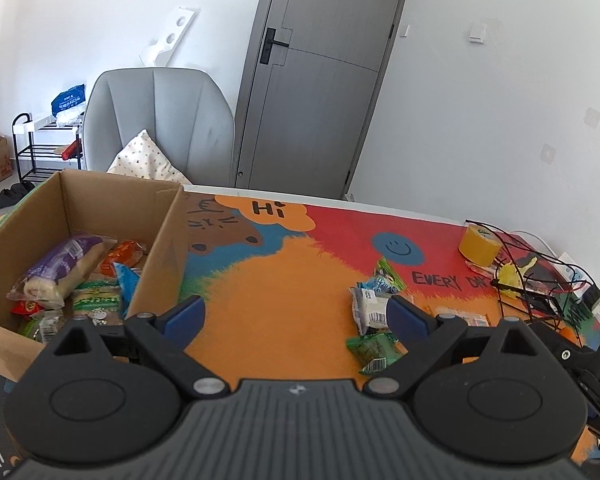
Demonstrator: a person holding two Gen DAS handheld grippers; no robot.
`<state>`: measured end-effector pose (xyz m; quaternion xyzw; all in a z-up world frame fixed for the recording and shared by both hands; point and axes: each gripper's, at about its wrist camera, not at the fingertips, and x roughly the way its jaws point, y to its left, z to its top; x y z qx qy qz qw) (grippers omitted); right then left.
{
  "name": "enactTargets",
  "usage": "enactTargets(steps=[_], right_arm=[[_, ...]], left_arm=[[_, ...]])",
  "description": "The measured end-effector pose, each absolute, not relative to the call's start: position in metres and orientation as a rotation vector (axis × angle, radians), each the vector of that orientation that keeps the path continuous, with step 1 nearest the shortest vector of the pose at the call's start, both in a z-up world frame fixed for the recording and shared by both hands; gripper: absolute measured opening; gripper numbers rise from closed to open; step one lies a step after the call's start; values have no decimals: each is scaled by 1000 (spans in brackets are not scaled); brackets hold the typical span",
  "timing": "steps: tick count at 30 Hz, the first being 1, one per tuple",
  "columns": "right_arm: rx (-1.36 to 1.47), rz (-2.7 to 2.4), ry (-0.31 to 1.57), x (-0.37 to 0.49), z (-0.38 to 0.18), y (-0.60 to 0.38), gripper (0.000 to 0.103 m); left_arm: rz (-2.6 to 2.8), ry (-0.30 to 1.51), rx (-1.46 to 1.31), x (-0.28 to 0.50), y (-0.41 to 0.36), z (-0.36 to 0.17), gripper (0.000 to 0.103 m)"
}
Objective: Organize snacks
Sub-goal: 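Grasp the green-wrapped snack with the left gripper while the right grasps the bread packet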
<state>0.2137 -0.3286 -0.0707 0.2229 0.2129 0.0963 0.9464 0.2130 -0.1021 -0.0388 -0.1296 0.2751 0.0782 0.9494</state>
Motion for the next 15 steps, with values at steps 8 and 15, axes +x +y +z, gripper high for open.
enactTargets(steps=[8,15], right_arm=[[471,171,462,227,-88,-355,103],[471,178,495,245,-100,-362,100]], left_arm=[[150,575,-245,234,-125,-52,96],[145,618,-239,254,-141,-68,95]])
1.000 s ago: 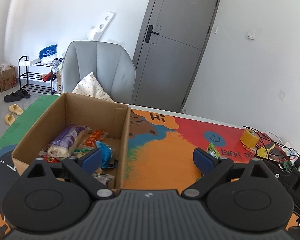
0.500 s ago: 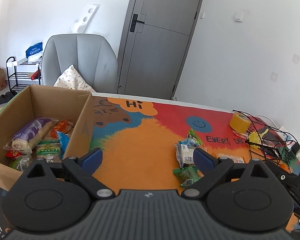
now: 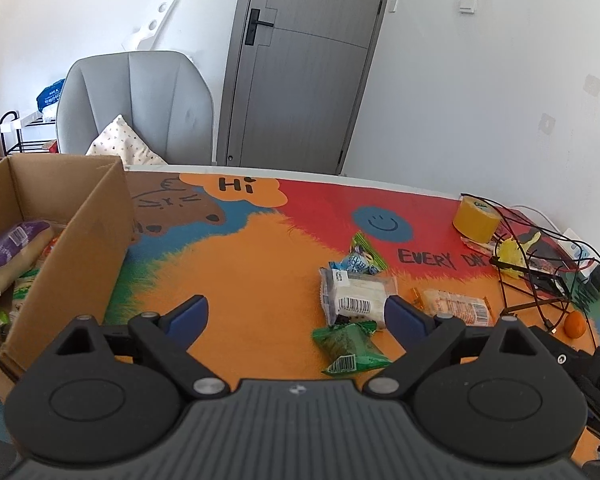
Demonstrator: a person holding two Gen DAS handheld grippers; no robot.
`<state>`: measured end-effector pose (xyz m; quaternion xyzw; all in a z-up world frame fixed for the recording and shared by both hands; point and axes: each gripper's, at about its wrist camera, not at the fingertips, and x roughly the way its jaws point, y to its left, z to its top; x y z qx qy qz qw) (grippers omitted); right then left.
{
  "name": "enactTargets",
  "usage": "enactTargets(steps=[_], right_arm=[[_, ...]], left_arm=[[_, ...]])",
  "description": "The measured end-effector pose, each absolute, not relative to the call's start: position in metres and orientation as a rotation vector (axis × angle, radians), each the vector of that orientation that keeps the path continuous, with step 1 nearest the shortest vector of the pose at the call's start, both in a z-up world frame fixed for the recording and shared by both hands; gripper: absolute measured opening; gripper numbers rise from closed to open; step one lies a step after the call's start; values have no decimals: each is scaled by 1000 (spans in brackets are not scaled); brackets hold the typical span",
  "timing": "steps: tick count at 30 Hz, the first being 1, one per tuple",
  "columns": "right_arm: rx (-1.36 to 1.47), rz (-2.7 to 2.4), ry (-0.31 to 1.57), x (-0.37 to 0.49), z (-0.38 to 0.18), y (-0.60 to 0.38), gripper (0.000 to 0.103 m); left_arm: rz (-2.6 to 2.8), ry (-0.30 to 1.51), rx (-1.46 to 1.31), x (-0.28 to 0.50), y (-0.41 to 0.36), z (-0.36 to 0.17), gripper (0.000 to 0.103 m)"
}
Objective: Organize snacks
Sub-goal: 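Grasp the green-wrapped snack with the left gripper while the right grasps the bread packet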
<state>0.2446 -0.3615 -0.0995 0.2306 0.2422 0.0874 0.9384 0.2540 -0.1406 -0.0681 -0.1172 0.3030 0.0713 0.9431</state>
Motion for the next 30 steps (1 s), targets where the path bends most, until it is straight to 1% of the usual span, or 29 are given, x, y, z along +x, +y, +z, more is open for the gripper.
enactTargets(steps=[6,8,11,13,14,15,17,19,20,21,25,30], right_arm=[[463,171,527,266,-108,-368,95],[451,172,536,274,-109,-369,94],[437,173,547,285,-111,-371,94],[421,175,548,292,-111,-371,92],[412,174,554,296,-111,-371,91],[406,176,557,301,-112,-371,90],[391,179,561,309,-112,-371,90],[374,187,565,318,-112,-368,89],[367,189,566,323,-112,-367,88],[362,190,566,328,-112,-366,88],[339,212,575,344,-114,-356,88],[299,238,574,359,-115,-345,87]], left_arm=[[160,657,-252,272,-151,-88,93],[162,677,-264,278,-154,-95,91],[159,701,-263,285,-160,-105,85],[161,728,-258,291,-163,-114,76],[159,746,-264,294,-163,-118,74],[152,757,-278,296,-162,-121,68],[149,751,-279,297,-161,-124,62],[126,751,-283,298,-161,-124,39],[124,753,-287,299,-159,-123,38],[129,756,-282,299,-159,-122,34],[149,763,-305,299,-145,-119,30],[196,744,-325,299,-125,-112,30]])
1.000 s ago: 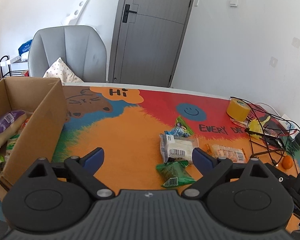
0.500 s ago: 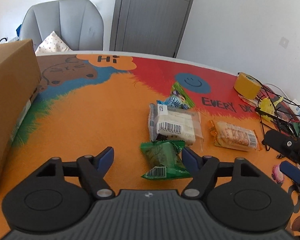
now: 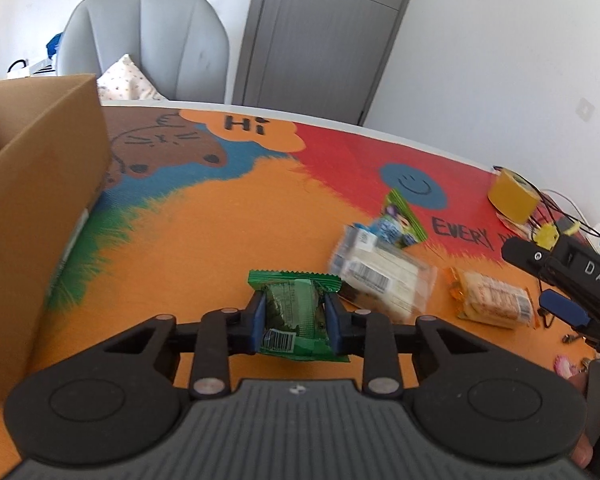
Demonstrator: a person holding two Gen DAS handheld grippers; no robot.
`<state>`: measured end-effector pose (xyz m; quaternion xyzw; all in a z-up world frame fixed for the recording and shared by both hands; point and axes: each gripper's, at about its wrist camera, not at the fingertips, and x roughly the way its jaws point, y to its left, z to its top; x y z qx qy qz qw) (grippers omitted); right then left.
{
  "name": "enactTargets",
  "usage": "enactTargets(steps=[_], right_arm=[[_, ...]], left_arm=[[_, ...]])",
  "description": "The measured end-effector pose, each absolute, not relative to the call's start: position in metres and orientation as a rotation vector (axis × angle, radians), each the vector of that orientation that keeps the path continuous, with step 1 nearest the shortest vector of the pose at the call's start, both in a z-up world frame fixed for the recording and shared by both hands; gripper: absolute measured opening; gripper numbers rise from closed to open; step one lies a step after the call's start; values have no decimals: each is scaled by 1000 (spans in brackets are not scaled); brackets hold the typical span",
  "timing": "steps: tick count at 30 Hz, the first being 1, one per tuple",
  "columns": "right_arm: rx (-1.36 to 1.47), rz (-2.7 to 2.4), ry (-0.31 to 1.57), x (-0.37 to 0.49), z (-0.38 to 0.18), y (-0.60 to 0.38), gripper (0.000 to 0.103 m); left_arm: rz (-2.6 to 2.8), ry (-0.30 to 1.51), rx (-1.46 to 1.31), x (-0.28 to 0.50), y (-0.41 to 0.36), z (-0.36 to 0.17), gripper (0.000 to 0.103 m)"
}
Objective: Organize snacks
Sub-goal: 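Grasp the green-wrapped snack with the left gripper while the right grasps the bread packet, then carry the green snack and bread packet over the cardboard box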
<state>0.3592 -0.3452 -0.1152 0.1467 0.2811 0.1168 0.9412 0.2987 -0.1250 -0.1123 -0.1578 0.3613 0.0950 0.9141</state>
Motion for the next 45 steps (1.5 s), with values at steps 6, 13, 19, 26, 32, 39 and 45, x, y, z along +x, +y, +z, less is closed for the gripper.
enactTargets(steps=[6,13,19,26,32,39,45], right_arm=[[278,262,579,383,-120,-338,85],[280,261,667,392,-134,-339,82],[232,242,680,375,-136,-339,79],[26,167,682,348,-134,-325,37],[164,183,684,317,-126,-332,36],[239,181,625,274,-115,-324,36],[291,173,571,247,-103,-317,36]], left_arm=[[224,735,-336,302,-110,-111,30],[234,744,-358,303,-99,-115,30],[228,737,-371,298,-95,-114,30],[198,725,-387,285,-94,-108,30],[146,692,-378,264,-95,-93,30],[117,642,-349,237,-90,-75,30],[97,598,-333,215,-87,-60,30]])
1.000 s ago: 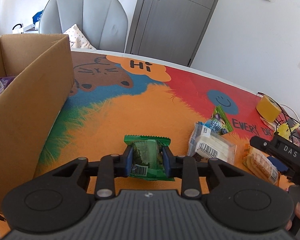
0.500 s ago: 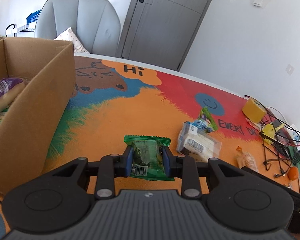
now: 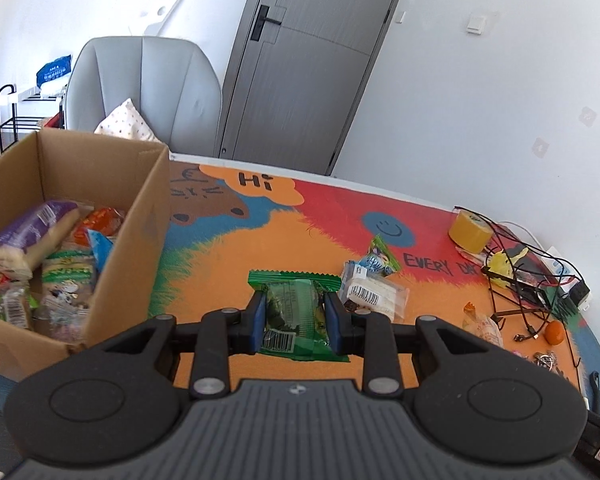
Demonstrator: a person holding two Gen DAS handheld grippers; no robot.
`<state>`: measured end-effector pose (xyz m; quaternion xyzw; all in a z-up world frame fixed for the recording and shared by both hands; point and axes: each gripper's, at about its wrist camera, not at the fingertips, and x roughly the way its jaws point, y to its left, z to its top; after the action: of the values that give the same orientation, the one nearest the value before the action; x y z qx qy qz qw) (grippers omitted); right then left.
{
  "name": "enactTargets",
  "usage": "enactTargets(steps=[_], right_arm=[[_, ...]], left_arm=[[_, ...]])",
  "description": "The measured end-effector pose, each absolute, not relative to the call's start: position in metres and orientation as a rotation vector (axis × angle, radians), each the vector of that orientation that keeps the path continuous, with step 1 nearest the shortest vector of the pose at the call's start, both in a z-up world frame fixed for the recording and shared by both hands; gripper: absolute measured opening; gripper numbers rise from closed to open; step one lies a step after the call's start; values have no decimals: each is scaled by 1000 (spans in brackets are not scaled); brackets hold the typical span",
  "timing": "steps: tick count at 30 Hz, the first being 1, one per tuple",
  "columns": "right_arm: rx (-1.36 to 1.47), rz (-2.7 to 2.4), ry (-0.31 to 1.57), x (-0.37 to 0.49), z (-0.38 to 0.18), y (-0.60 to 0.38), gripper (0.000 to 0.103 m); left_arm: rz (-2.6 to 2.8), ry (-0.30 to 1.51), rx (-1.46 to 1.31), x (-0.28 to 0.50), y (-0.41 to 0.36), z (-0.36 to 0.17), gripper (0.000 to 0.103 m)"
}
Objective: Organize snacks
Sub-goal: 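Carry the green snack and bread packet over the cardboard box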
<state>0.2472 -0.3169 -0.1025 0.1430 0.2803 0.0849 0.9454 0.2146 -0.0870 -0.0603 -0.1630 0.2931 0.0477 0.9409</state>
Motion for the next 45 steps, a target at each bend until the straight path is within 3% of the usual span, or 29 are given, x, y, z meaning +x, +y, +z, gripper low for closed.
enactTargets(steps=[21,45], right_arm=[[273,276,452,196,-53,-280,37],[176,483,424,190,-25,-166,37]], left_arm=[[135,448,-341,148,-51,-5,30],[261,398,-407,118,46,6,30]])
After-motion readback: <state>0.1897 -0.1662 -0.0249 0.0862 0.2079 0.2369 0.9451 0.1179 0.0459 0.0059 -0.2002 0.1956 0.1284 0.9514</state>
